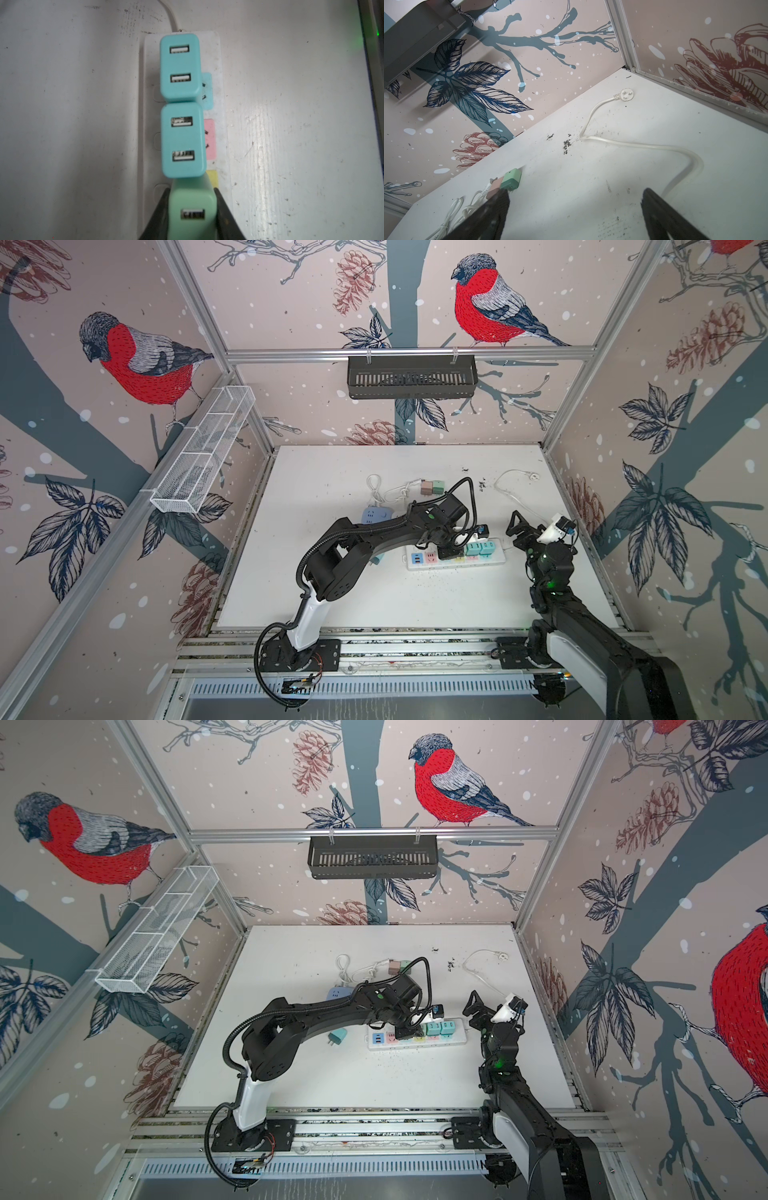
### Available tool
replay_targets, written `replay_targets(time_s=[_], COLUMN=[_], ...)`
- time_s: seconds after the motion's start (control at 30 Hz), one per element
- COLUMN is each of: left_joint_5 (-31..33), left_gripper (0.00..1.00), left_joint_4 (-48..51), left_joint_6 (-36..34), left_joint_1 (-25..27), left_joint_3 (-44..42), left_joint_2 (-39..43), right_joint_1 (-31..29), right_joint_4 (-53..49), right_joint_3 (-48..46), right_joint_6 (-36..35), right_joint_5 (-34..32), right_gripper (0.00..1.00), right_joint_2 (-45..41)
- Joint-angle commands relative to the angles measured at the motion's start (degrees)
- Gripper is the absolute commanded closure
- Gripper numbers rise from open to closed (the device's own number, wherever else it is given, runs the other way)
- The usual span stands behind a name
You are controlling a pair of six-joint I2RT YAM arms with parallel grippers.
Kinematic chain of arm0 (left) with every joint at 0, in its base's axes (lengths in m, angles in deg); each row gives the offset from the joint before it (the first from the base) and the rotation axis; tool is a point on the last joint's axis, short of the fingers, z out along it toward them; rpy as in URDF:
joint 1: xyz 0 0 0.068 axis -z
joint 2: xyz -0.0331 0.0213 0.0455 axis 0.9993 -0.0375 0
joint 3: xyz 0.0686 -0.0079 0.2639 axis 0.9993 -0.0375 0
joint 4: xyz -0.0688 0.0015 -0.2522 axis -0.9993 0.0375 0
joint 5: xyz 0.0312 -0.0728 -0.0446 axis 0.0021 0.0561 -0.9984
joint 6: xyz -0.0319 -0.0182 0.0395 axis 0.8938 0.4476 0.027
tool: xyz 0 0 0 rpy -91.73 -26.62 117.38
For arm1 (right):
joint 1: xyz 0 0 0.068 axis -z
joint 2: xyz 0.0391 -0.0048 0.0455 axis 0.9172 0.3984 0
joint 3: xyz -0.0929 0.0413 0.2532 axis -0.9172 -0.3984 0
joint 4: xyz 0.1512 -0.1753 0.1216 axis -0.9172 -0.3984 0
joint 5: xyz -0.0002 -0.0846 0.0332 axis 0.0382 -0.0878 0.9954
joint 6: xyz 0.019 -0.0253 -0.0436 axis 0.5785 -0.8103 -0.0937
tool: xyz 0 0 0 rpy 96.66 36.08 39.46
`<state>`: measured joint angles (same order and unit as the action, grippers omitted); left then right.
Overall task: Insert the plug
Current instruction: 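Lower the mint-green adapter's prongs into the yellow socket with the left gripper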
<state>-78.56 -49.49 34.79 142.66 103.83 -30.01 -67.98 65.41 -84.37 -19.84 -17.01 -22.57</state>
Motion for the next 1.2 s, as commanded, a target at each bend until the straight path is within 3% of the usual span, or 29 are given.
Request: replay_targets(time_s=[0.0, 1.07, 1.17], left_joint_5=[0.82, 0.03, 1.20], left_gripper=[1.00, 1.00, 0.90], left_joint_4=[0.38, -0.46, -0.51], left_joint_6=[-0.40, 0.10, -0.07], left_joint_1=[-0.06, -0.06, -0.09], left_joint_3=[-1.29, -5.61, -5.20], left_joint_2=[-0.07, -3.35, -1.97], right_joint_1=[-0.04, -0.39, -0.39], right_joint_4=[0.64, 0.94, 1.02], right_joint_3=[0.29, 0.83, 0.34], right_joint_6=[-0.58, -1.20, -1.00], right_joint_5=[0.51, 2.02, 1.52], right_gripper=[0.00, 0.00, 0.00], right_joint_2=[-0.20, 1.01, 0.13])
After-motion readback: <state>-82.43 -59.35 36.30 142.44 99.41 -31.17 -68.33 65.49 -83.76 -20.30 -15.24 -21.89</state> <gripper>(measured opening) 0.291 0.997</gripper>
